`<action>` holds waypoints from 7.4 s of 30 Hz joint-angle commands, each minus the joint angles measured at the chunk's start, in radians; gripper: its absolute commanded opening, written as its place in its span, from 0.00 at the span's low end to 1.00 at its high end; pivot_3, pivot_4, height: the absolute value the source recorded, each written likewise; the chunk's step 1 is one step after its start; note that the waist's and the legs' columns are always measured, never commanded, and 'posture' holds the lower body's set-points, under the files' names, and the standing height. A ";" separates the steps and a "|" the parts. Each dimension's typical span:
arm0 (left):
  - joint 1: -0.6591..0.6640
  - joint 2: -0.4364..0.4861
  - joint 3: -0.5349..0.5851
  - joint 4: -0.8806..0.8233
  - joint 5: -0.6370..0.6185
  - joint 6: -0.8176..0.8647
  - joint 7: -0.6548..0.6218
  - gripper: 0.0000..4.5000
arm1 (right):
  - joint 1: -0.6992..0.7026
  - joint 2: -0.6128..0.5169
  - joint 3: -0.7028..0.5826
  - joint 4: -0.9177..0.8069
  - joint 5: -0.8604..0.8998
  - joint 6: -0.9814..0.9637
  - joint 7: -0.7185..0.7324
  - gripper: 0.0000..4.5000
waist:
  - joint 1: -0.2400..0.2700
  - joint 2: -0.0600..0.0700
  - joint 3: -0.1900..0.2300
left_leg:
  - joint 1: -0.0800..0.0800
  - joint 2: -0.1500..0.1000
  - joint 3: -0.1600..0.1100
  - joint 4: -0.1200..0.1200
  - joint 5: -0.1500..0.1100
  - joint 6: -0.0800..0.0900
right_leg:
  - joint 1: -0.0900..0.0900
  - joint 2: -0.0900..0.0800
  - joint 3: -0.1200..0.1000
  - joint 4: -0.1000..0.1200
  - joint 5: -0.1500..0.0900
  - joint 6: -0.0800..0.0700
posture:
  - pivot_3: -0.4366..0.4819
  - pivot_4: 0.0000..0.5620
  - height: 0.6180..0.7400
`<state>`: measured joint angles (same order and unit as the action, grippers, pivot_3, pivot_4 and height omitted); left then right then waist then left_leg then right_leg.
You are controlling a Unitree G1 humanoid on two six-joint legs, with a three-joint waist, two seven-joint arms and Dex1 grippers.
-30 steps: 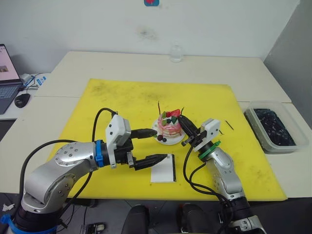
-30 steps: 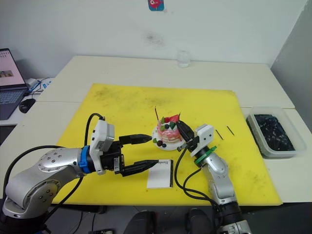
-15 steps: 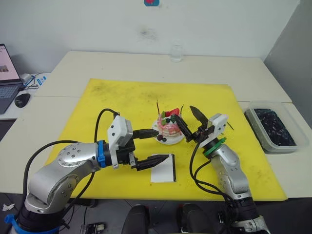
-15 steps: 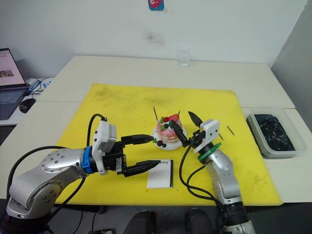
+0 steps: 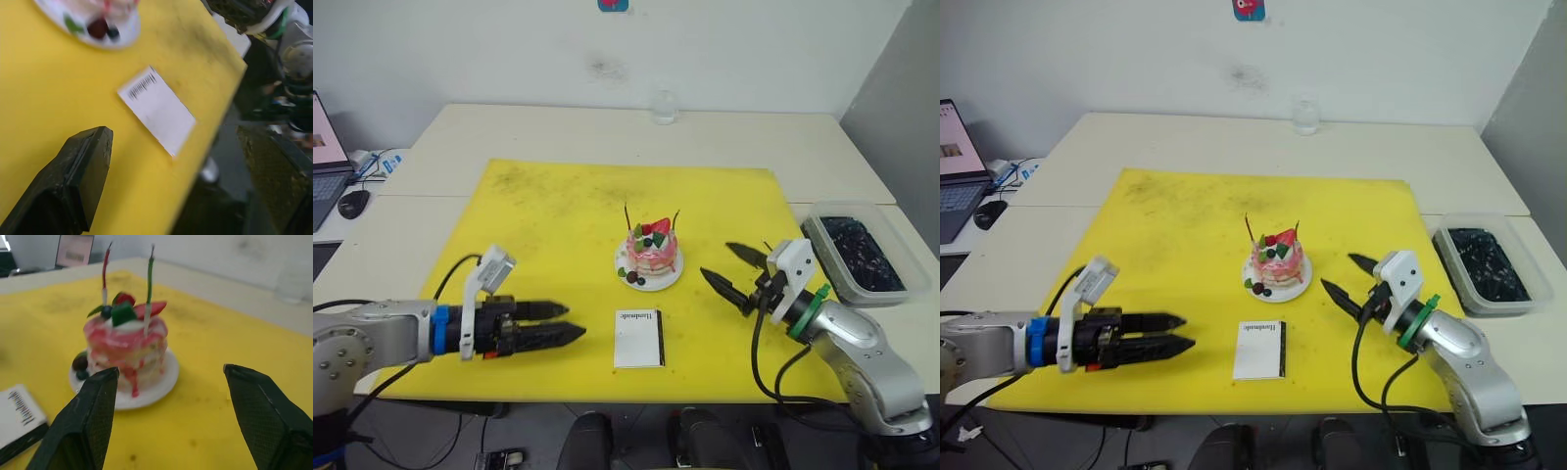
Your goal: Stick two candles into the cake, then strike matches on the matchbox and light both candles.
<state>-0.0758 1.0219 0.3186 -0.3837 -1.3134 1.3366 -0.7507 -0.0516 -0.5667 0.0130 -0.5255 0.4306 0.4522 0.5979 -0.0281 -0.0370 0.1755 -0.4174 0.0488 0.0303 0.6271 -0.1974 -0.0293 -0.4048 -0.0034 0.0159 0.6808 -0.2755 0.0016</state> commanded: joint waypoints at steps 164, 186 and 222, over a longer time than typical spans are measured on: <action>-0.164 -0.392 -0.300 -0.111 0.110 -0.242 0.088 0.00 | -0.053 0.136 -0.112 0.225 -0.173 0.023 -0.181 0.77 | 0.022 -0.002 0.000 | -0.003 -0.002 -0.001 -0.001 0.000 -0.001 | -0.001 0.001 0.000 -0.004 0.000 0.000 | 0.48 0.27 1.00; -0.178 -0.400 -0.314 -0.089 0.151 -0.249 0.083 0.00 | -0.123 0.192 -0.098 0.368 -0.219 0.047 -0.237 0.00 | 0.021 -0.002 0.000 | -0.003 -0.002 -0.001 0.000 0.000 -0.001 | -0.001 0.001 0.000 -0.002 0.000 0.001 | 0.48 0.27 1.00; -0.170 -0.387 -0.339 -0.079 0.237 -0.248 0.024 0.00 | 0.184 0.252 0.059 -0.013 -0.210 0.095 -0.290 0.27 | 0.010 -0.001 0.000 | -0.003 -0.001 -0.001 -0.001 0.000 -0.001 | -0.001 0.000 0.000 -0.002 -0.001 0.000 | 0.48 0.27 1.00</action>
<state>-0.2439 0.6293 -0.0298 -0.4389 -1.0755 1.1036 -0.7109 0.1295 -0.3077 0.0672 -0.5411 0.2429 0.5734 0.3091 -0.0181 -0.0384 0.1760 -0.4202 0.0479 0.0290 0.6260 -0.1979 -0.0299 -0.4058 -0.0029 0.0154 0.6789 -0.2769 0.0021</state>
